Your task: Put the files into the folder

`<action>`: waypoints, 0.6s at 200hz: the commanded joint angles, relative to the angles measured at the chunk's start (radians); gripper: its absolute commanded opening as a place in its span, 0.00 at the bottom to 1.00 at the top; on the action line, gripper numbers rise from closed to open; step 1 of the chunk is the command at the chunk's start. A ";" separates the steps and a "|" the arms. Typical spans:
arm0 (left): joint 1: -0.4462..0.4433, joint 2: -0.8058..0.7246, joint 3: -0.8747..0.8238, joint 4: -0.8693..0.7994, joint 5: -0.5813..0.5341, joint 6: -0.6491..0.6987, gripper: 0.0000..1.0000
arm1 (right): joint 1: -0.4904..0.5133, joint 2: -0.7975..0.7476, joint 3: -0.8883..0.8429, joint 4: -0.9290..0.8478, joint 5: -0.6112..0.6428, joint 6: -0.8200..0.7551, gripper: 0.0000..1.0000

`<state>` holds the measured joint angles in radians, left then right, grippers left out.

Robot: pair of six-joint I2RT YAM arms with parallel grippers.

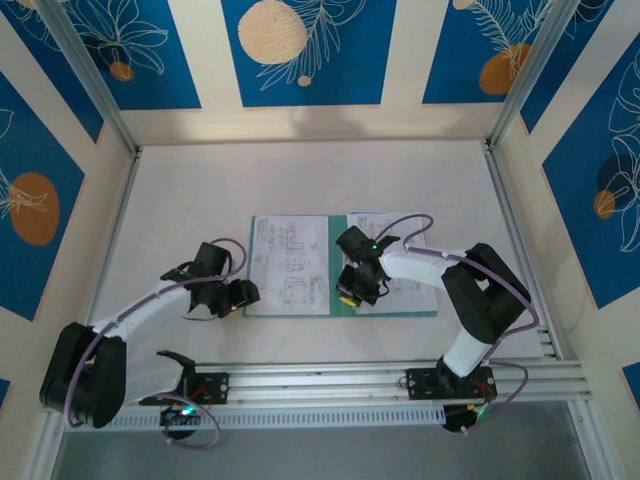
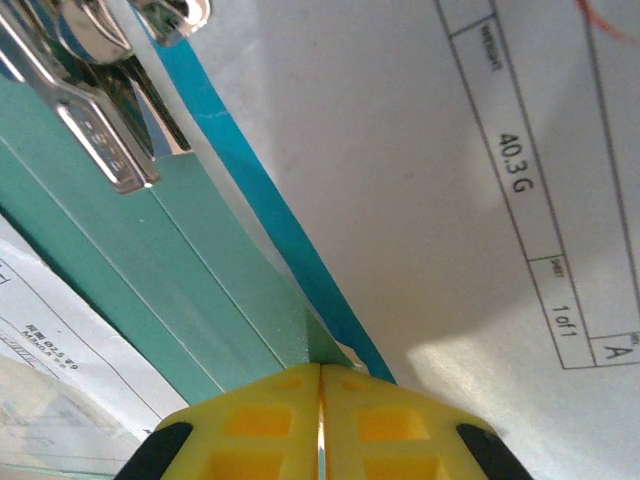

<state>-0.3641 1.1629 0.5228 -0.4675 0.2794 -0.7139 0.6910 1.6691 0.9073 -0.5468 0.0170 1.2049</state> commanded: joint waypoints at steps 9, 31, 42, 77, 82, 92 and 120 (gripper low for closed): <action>-0.022 -0.024 -0.037 -0.077 -0.027 -0.046 0.56 | -0.007 0.067 -0.015 -0.054 0.021 -0.010 0.10; -0.042 -0.012 -0.047 -0.059 -0.016 -0.079 0.55 | -0.008 0.067 -0.015 -0.056 0.022 -0.011 0.10; -0.058 -0.015 -0.054 -0.035 -0.010 -0.107 0.55 | -0.008 0.067 -0.015 -0.056 0.021 -0.012 0.10; -0.103 0.020 -0.056 0.030 -0.005 -0.166 0.55 | -0.008 0.068 -0.020 -0.046 0.018 -0.008 0.10; -0.109 0.024 -0.062 0.049 -0.003 -0.176 0.55 | -0.008 0.067 -0.021 -0.045 0.017 -0.009 0.10; -0.119 0.030 -0.071 0.090 -0.003 -0.190 0.55 | -0.008 0.068 -0.020 -0.045 0.017 -0.011 0.10; -0.130 0.036 -0.095 0.251 0.019 -0.242 0.54 | -0.012 0.070 -0.021 -0.042 0.016 -0.015 0.10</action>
<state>-0.4580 1.1614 0.4732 -0.4629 0.2058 -0.8864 0.6846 1.6794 0.9173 -0.5602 -0.0006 1.2041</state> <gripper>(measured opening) 0.544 0.100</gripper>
